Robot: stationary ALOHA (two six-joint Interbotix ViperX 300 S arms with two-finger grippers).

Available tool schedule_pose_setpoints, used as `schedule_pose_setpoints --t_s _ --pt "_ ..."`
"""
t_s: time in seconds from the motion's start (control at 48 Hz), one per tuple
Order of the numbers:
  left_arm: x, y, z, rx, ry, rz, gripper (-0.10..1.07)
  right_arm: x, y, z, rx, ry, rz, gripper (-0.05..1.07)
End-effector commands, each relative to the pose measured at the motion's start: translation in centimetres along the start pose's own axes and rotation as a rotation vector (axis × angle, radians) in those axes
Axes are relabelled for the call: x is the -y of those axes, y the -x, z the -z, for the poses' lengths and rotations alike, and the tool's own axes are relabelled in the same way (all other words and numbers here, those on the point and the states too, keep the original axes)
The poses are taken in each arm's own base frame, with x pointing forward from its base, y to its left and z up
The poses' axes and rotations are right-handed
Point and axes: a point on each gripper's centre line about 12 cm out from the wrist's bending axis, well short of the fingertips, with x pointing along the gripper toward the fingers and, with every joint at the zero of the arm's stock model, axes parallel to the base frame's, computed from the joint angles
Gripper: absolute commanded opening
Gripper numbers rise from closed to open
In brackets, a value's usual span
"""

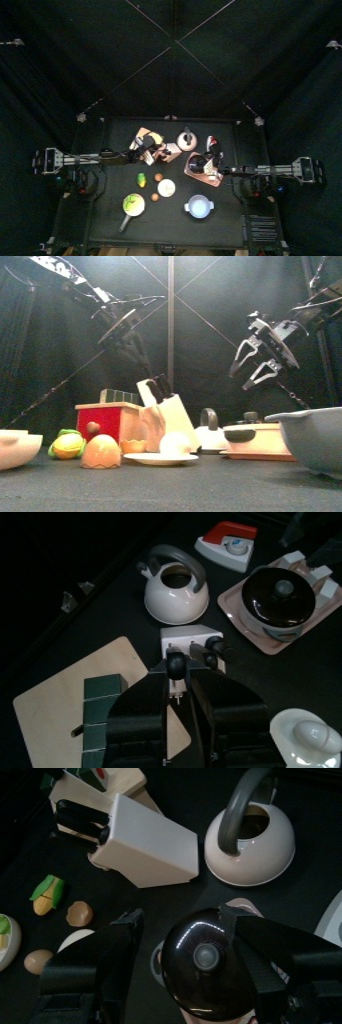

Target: Pull out cleaver

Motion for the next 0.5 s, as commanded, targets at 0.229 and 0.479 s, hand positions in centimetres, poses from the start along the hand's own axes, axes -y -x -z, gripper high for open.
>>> schedule_pose_setpoints --t_s 0.229,0.479 --pt "-0.2 4.7 -0.3 0.08 0.036 0.06 0.46 -0.3 0.1 -0.6 0.014 -0.006 -0.01 0.93" --pt "-0.7 8.3 1.4 0.114 0.044 0.101 0.46 -0.5 0.2 -0.6 0.015 -0.005 -0.015 0.93"
